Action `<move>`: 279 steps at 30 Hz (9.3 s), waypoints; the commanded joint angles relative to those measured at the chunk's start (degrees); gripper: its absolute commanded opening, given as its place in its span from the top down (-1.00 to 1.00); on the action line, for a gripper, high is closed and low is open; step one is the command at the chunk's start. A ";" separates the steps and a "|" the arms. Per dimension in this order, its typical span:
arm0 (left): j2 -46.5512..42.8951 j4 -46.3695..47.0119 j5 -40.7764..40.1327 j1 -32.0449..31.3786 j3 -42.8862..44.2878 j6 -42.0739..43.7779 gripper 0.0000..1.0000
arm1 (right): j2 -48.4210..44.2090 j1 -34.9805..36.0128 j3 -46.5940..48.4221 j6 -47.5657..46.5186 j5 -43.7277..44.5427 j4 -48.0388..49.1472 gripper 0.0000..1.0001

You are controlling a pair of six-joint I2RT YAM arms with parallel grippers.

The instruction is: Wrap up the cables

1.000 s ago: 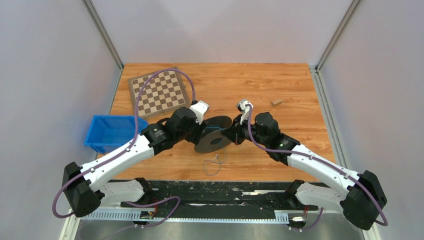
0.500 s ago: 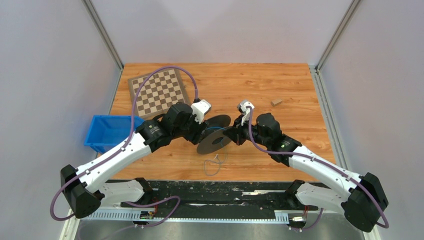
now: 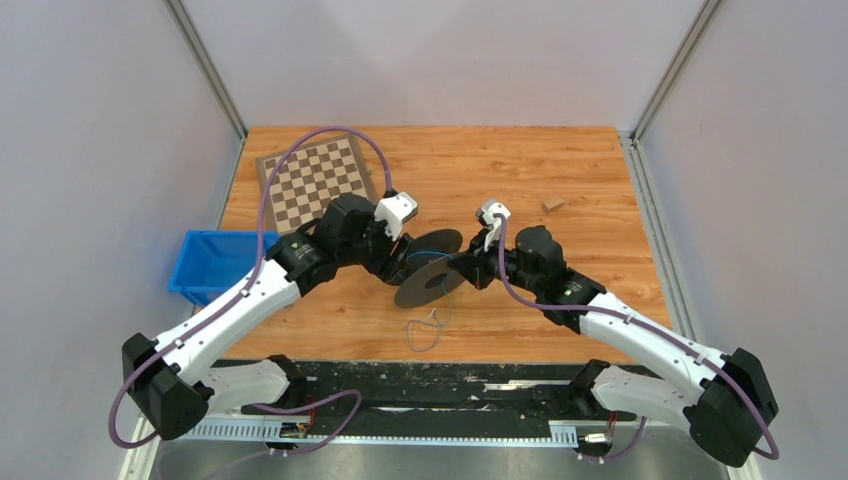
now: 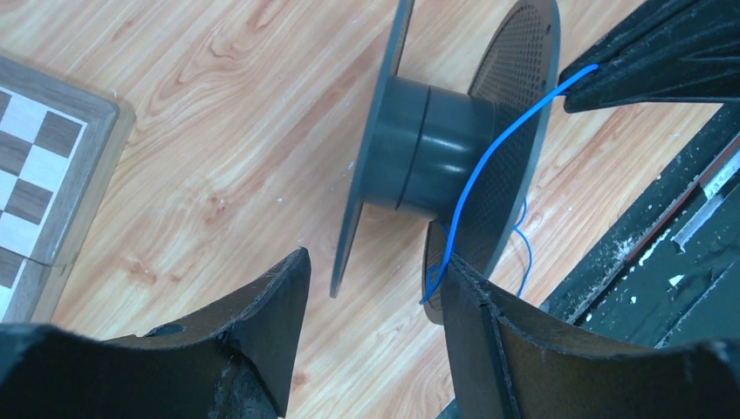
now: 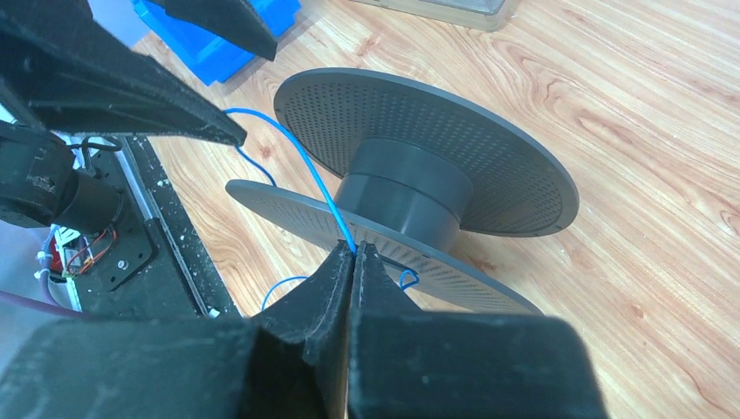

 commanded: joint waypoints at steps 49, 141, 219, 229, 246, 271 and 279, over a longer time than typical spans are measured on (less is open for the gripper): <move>11.54 6.17 6.01 2.69 1.95 2.88 0.50 | 3.13 -0.34 4.32 2.49 3.71 -0.04 1.00; -19.02 -9.98 -24.72 3.26 19.08 -28.32 1.00 | 50.49 11.65 -12.05 9.37 2.11 92.43 1.00; -10.02 -22.75 8.75 4.13 10.52 -8.29 1.00 | 35.19 -34.88 20.18 10.48 -12.13 15.77 1.00; -12.16 -10.61 4.05 5.84 14.49 -23.04 1.00 | 24.33 -26.03 5.13 7.42 -9.23 16.04 1.00; -15.57 2.43 -1.30 19.96 8.37 -42.90 1.00 | 6.13 13.18 -4.54 6.55 17.33 13.05 1.00; -8.32 -3.77 -13.43 16.48 -0.16 -21.14 1.00 | 21.63 18.01 35.21 -15.19 19.38 -3.42 1.00; -7.00 -2.62 -9.59 16.51 -0.66 -21.21 1.00 | 20.76 14.55 37.52 -14.97 9.91 -2.95 1.00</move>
